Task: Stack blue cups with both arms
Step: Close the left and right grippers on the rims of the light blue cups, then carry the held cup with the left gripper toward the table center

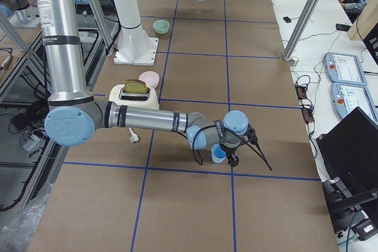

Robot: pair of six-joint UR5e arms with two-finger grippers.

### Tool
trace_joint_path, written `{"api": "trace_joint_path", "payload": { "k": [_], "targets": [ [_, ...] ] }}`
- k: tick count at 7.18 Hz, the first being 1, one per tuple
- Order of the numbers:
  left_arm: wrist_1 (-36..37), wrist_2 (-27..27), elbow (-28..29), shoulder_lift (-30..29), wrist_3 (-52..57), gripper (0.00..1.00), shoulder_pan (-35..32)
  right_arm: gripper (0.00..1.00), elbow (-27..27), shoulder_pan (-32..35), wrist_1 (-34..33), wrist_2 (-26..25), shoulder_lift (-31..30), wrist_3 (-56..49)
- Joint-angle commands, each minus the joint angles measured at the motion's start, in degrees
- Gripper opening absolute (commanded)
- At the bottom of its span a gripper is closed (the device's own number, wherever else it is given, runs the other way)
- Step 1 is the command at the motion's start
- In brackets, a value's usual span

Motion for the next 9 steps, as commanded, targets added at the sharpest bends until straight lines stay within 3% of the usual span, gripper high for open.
{"api": "trace_joint_path", "payload": {
  "k": [1,5,7,8,9],
  "targets": [
    [11.8,0.3,-5.9,-5.4,-4.3,0.0,-0.3,0.98,-0.5,-1.2,0.1,-0.1,0.5,0.3],
    [15.6,0.5,-5.5,-19.2,-21.5,0.0,4.3,0.88,-1.9,-1.8,0.4,-0.2,0.5,0.2],
    [15.7,2.0,-5.4,-23.3,-28.5,0.0,8.5,0.86,-2.6,-2.4,0.5,-0.3,0.6,0.1],
    [16.7,6.0,-4.7,-26.3,-31.4,0.0,11.9,0.77,-2.7,-2.6,0.5,-0.3,0.6,0.1],
    [20.3,7.2,-3.9,-31.1,-33.7,0.0,13.2,0.6,-2.6,-2.6,0.7,-0.1,0.4,-0.1]
  ]
}}
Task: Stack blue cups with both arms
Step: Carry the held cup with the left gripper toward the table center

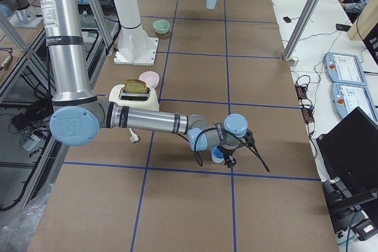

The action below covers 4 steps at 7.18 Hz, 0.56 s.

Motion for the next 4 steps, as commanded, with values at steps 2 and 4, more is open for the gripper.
{"api": "trace_joint_path", "payload": {
  "k": [2,4],
  "targets": [
    [8.9,5.1,0.8,-10.4,-5.5,0.0,4.5,0.26,-0.2,-0.2,1.5,0.1,-0.3,0.0],
    [9.1,6.7,1.5,-12.4,-8.4,0.0,7.4,0.0,-0.1,-0.2,1.6,0.0,-0.2,-0.1]
  ]
}}
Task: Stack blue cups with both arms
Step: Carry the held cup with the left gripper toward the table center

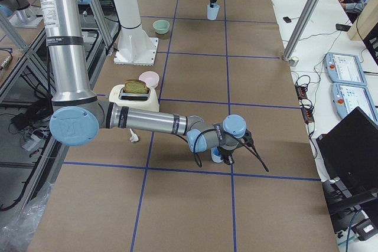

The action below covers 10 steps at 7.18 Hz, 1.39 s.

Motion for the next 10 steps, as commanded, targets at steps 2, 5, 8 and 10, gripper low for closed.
{"api": "trace_joint_path", "payload": {
  "k": [2,5,8,10],
  "targets": [
    [0.4,6.6,2.7,-5.7,-5.1,0.0,6.2,0.0,0.5,0.0,0.1,0.0,0.3,0.0],
    [0.4,12.8,8.1,-11.6,-7.5,0.0,11.5,0.0,4.6,0.9,-3.3,1.4,3.7,0.8],
    [-0.4,18.9,15.1,-17.5,-7.3,0.0,16.0,0.0,19.8,1.7,-26.4,1.3,9.2,0.9],
    [-1.5,19.6,16.6,-17.5,-7.0,0.0,16.7,0.0,25.6,-1.0,-32.9,1.3,13.7,6.9]
  ]
}}
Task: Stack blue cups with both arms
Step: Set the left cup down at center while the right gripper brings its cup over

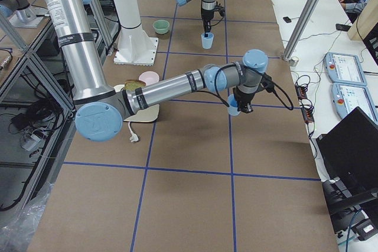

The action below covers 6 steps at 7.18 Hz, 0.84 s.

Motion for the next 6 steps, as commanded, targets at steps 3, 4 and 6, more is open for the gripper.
{"api": "trace_joint_path", "payload": {
  "k": [3,4,6],
  "targets": [
    [-7.0,0.7,5.0,-0.1,-0.2,0.0,1.5,0.0,11.0,-9.2,-4.2,0.1,6.8,22.9],
    [-7.0,0.7,5.3,-0.1,0.0,0.0,1.6,0.0,11.7,-12.2,-4.1,-0.3,9.5,29.6],
    [-7.1,0.7,5.0,-0.2,0.4,0.32,1.7,0.0,12.6,-17.2,-4.1,-2.5,14.4,40.0]
  ]
}}
